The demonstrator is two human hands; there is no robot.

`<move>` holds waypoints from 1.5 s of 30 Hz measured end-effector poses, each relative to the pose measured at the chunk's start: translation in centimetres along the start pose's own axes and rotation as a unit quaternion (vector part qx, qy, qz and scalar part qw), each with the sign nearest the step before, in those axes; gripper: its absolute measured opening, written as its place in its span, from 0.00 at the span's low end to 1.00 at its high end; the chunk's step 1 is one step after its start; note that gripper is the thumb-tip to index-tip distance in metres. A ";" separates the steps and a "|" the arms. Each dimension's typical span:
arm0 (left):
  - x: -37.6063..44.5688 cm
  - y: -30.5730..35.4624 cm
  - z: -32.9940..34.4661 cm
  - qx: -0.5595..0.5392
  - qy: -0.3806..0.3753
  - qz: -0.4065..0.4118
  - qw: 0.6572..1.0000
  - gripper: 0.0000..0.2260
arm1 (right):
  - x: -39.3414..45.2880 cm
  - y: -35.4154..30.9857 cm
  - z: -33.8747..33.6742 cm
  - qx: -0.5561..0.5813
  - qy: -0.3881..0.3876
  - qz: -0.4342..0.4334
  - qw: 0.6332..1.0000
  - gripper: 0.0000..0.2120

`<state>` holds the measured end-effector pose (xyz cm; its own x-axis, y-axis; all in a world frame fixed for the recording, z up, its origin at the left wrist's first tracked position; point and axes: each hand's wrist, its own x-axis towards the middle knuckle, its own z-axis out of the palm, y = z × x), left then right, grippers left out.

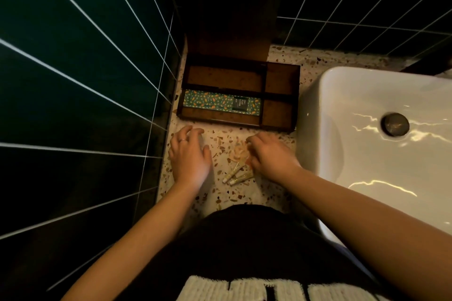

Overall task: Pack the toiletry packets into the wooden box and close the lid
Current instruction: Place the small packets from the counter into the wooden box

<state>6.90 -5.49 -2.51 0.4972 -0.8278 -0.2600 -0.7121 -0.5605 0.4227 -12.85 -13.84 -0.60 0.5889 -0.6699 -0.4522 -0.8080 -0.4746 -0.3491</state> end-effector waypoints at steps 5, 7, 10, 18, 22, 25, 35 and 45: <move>-0.3 -1.9 0.2 0.018 -0.041 -0.052 0.998 0.28 | 0.4 -0.1 1.6 -0.087 -0.034 0.006 0.996 0.25; 0.0 -2.0 0.0 0.023 -0.039 -0.054 0.997 0.29 | 0.7 -0.2 1.8 -0.092 -0.035 0.010 0.995 0.27; 0.4 -1.9 -0.2 0.000 -0.042 -0.066 0.997 0.30 | 1.2 -0.5 1.8 -0.071 -0.036 0.027 0.996 0.26; 1.3 -2.1 -0.6 -0.013 -0.076 -0.095 0.992 0.33 | 1.2 -0.3 1.7 0.001 -0.021 0.039 0.999 0.14; 1.6 -1.9 -0.8 0.004 -0.103 -0.097 0.990 0.27 | 0.8 0.0 0.6 0.060 -0.008 0.052 0.997 0.06; 1.7 -1.6 -1.0 0.003 -0.115 -0.096 0.989 0.23 | 0.4 0.2 -0.3 0.109 0.023 0.055 0.992 0.05; 3.7 1.1 -4.2 -0.112 -0.068 -0.009 0.991 0.09 | 1.4 -0.2 -4.7 0.167 0.137 0.048 0.975 0.04; 9.5 3.9 -5.7 -0.291 0.069 -0.081 0.951 0.03 | 6.0 -1.2 -8.9 0.177 0.136 0.059 0.973 0.10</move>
<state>11.67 -15.44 1.66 0.6661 -0.6977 -0.2634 -0.2450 -0.5384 0.8063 -8.52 -22.41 4.36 0.4265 -0.8568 -0.2897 -0.7840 -0.1905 -0.5908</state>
